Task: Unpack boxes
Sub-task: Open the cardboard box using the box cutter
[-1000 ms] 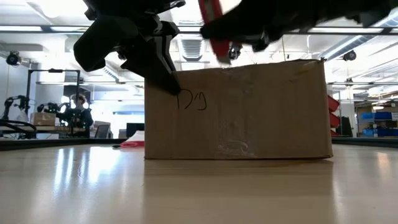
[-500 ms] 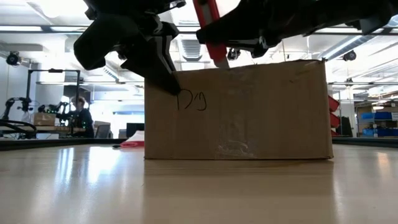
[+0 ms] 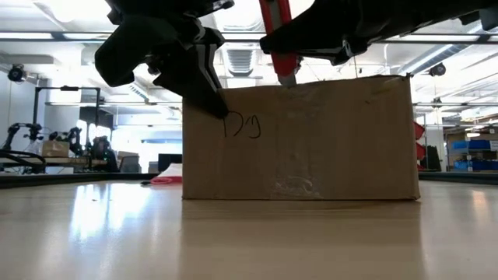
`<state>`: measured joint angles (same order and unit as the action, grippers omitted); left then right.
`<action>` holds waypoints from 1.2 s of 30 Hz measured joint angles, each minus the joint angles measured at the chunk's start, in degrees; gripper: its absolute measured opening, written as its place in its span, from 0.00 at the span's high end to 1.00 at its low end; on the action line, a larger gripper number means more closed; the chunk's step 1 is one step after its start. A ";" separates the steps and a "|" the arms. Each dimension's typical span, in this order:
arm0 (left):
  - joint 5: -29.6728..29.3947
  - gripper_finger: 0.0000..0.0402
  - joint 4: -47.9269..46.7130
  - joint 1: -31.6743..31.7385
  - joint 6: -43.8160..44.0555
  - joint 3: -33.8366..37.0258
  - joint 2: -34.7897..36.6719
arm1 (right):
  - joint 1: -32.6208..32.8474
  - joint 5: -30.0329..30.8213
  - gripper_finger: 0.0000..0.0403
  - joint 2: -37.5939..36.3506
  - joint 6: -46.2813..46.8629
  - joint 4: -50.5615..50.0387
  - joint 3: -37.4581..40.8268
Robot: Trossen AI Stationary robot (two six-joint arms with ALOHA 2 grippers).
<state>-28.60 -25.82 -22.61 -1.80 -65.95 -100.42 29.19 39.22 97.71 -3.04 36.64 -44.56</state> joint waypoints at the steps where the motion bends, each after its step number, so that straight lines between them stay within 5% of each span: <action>1: 0.00 1.00 -0.07 0.00 0.02 0.00 0.00 | 0.06 -0.03 0.96 -0.09 0.01 -0.46 0.00; 16: 0.02 1.00 0.65 0.07 -0.01 -0.02 -0.04 | 2.84 -1.69 0.96 -6.63 4.76 -15.81 0.11; 36: 2.03 1.00 2.38 0.42 -0.10 -0.15 -0.04 | 3.45 -5.27 0.96 -10.71 7.25 -24.09 0.13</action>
<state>-26.57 -23.44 -22.20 -1.91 -66.11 -100.47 32.64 33.95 87.00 4.21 12.55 -44.42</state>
